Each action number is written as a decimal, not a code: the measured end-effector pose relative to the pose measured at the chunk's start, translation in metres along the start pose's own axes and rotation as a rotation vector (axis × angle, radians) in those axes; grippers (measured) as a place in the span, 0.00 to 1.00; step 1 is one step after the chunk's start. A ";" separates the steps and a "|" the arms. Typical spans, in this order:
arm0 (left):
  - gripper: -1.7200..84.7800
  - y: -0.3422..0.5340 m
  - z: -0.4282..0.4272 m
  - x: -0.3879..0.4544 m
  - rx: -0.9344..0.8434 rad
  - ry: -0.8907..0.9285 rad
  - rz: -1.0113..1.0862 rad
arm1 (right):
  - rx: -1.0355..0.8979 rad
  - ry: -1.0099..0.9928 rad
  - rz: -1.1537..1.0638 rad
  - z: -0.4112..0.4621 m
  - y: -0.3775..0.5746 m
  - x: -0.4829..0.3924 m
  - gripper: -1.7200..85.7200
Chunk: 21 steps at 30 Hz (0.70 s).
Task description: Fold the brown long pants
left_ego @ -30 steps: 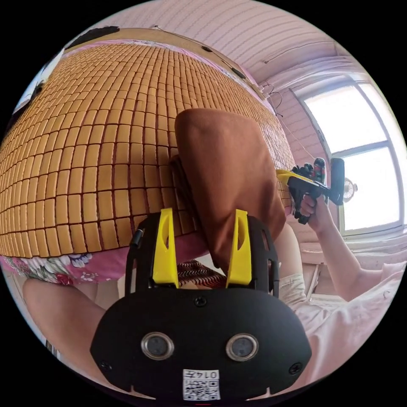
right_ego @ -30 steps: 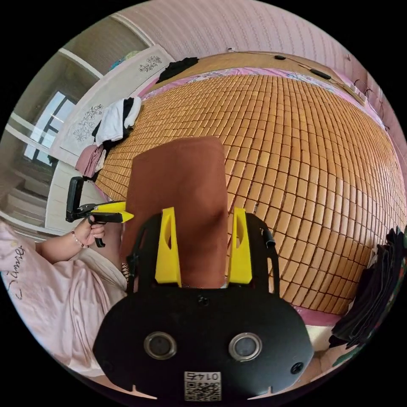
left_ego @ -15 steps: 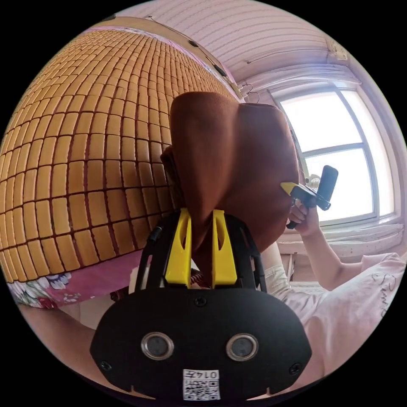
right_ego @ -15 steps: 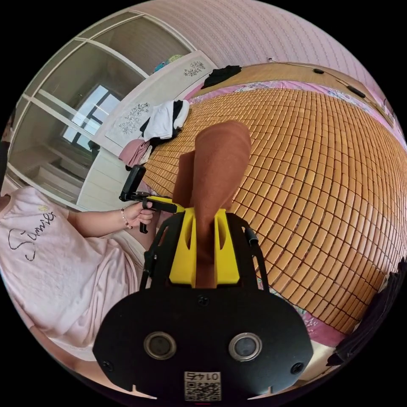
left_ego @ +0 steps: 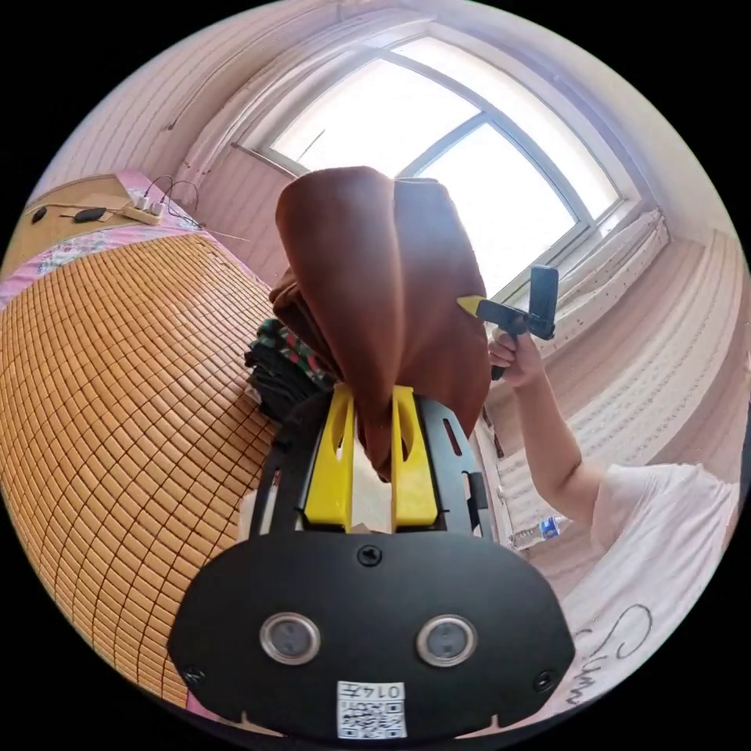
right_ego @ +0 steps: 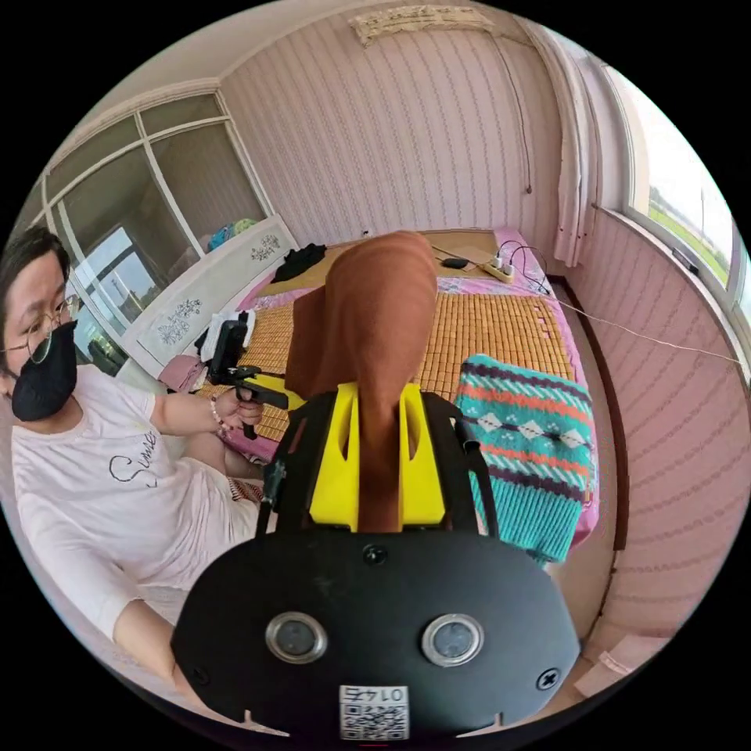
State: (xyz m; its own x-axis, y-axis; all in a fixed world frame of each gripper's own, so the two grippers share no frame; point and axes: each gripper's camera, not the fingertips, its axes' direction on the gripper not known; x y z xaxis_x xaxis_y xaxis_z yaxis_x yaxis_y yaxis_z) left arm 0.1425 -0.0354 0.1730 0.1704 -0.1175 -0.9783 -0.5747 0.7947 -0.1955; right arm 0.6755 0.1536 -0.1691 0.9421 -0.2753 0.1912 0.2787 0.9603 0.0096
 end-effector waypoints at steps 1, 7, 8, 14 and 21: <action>0.11 -0.023 0.034 0.003 -0.025 -0.013 -0.048 | -0.039 0.021 0.081 -0.013 -0.003 0.039 0.12; 0.12 -0.050 0.150 -0.022 -0.112 -0.129 -0.120 | -0.268 0.298 0.514 0.049 0.046 0.188 0.16; 0.12 -0.050 0.150 -0.021 -0.113 -0.087 -0.141 | -0.183 0.268 0.531 0.044 0.054 0.191 0.16; 0.12 -0.026 0.122 -0.004 -0.101 -0.139 -0.086 | -0.089 0.240 0.467 0.017 0.056 0.151 0.17; 0.11 0.056 0.007 0.022 0.004 -0.241 0.012 | 0.109 0.497 0.251 -0.022 0.040 -0.015 0.17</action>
State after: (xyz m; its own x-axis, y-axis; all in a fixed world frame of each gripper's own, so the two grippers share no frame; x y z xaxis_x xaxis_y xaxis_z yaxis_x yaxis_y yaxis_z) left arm 0.1194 0.0110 0.1412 0.3503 0.0374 -0.9359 -0.5745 0.7978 -0.1832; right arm 0.6765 0.1950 -0.1935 0.9588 -0.0003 -0.2842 0.0388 0.9908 0.1297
